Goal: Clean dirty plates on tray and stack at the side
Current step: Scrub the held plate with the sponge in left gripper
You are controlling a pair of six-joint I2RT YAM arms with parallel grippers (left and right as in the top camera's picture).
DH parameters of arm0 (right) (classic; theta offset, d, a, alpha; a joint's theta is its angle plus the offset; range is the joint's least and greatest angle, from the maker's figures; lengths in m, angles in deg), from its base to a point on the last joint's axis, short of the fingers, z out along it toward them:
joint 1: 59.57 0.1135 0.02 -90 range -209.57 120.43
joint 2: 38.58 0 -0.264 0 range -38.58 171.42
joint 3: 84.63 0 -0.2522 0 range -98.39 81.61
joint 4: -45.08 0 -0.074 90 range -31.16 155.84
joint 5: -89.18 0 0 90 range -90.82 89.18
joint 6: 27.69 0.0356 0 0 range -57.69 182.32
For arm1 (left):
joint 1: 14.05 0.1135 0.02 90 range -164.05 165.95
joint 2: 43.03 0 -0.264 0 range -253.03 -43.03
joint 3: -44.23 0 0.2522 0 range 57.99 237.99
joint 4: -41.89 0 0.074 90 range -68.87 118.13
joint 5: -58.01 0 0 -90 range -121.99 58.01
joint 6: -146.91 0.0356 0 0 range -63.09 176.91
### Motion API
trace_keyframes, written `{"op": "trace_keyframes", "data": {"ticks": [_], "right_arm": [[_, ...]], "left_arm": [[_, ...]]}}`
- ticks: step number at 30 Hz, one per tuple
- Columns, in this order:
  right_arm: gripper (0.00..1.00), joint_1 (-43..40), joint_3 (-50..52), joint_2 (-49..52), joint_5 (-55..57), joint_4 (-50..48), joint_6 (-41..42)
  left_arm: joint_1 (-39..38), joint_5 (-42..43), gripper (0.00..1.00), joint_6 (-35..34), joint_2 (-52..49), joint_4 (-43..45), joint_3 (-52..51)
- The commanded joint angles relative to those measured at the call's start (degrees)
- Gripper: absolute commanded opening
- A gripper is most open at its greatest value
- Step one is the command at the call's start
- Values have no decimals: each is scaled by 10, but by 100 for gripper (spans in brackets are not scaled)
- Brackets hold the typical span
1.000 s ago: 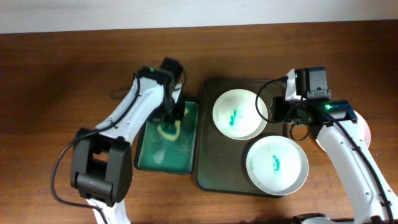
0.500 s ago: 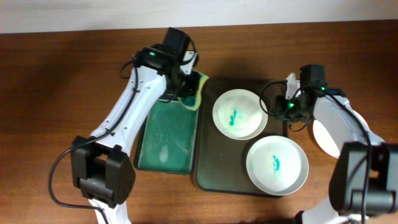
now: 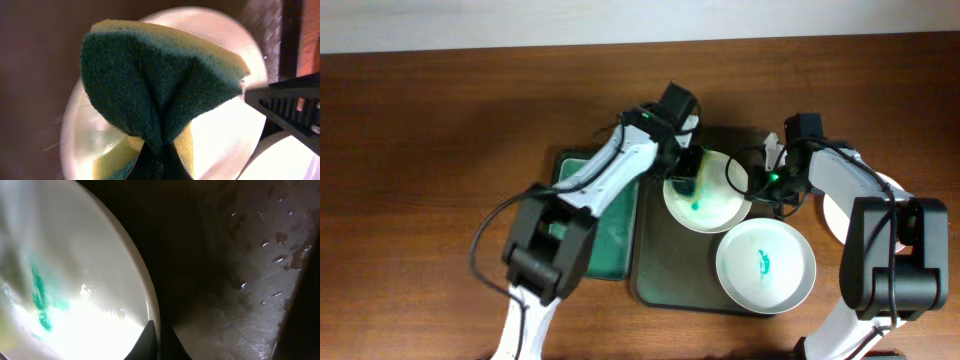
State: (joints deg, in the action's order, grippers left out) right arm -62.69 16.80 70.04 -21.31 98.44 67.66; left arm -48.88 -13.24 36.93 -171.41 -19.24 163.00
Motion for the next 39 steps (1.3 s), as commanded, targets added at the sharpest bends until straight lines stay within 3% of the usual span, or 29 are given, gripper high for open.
{"op": "trace_keyframes", "data": {"ticks": [1, 6, 14, 18, 21, 26, 29, 39], "right_arm": [[4, 2, 1, 11, 8, 8, -6], [4, 2, 1, 11, 8, 7, -6], [4, 2, 1, 11, 8, 7, -6], [4, 2, 1, 11, 12, 7, -4], [4, 2, 1, 11, 12, 7, -4], [4, 2, 1, 11, 12, 4, 11], [4, 2, 1, 11, 12, 1, 11], [4, 2, 1, 11, 12, 0, 11]], "left_arm": [[-26, 115, 0, -49, -59, 41, 10], [-51, 127, 0, -49, -105, 56, 10], [-49, -227, 0, -62, -111, -137, 53], [-27, -291, 0, -62, -111, -193, 80], [-7, -252, 0, -63, -111, -193, 80], [-5, 56, 0, -16, -113, -106, 79], [-30, 178, 0, -15, -115, -50, 78], [-63, 199, 0, -9, -143, -37, 77]]}}
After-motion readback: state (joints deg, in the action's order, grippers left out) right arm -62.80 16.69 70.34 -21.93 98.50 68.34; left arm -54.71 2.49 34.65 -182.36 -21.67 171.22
